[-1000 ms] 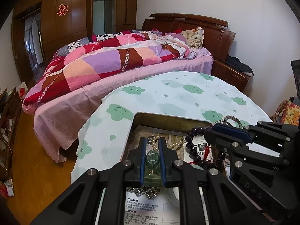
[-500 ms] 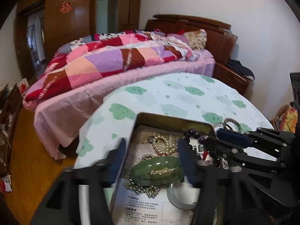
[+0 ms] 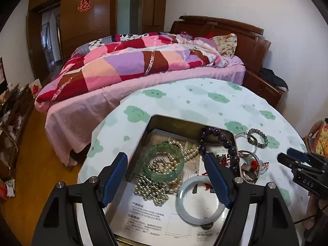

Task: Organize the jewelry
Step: 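Open the right tool over the box while the left tool releases the green pendant into it, then grasp the silver watch with the right tool while the left tool approaches the red-string jade pendant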

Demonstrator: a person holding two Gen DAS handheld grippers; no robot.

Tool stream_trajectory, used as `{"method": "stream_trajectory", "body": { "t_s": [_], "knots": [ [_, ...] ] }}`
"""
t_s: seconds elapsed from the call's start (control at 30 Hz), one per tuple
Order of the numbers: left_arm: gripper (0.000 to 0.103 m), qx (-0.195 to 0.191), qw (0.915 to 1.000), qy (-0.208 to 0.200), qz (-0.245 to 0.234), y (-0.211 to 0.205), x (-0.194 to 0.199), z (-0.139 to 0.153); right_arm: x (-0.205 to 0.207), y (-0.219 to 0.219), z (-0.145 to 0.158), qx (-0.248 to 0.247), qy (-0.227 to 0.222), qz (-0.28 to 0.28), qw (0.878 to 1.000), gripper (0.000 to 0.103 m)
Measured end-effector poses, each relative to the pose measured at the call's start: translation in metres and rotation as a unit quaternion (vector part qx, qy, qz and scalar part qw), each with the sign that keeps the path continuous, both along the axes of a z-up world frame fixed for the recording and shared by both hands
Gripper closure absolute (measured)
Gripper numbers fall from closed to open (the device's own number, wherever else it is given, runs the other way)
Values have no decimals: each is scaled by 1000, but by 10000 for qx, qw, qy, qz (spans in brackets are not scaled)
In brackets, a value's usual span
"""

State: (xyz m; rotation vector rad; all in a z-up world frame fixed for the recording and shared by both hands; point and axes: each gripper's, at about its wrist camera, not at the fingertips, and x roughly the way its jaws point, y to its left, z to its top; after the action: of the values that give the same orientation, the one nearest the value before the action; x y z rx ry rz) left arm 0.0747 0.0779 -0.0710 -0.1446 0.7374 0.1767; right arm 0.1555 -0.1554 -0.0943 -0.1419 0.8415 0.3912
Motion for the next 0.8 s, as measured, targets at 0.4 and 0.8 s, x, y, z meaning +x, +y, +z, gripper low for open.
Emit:
{"method": "stream_trajectory", "body": {
  "t_s": [0.4,0.8],
  "knots": [
    [26,38,9998,176,0,-24,1,-5,-2,11,-7,449,291,420,9977,56],
    [26,24,9998,200,-21,-23,0,-5,-1,44,-27,259,571,862,9943,85]
  ]
}}
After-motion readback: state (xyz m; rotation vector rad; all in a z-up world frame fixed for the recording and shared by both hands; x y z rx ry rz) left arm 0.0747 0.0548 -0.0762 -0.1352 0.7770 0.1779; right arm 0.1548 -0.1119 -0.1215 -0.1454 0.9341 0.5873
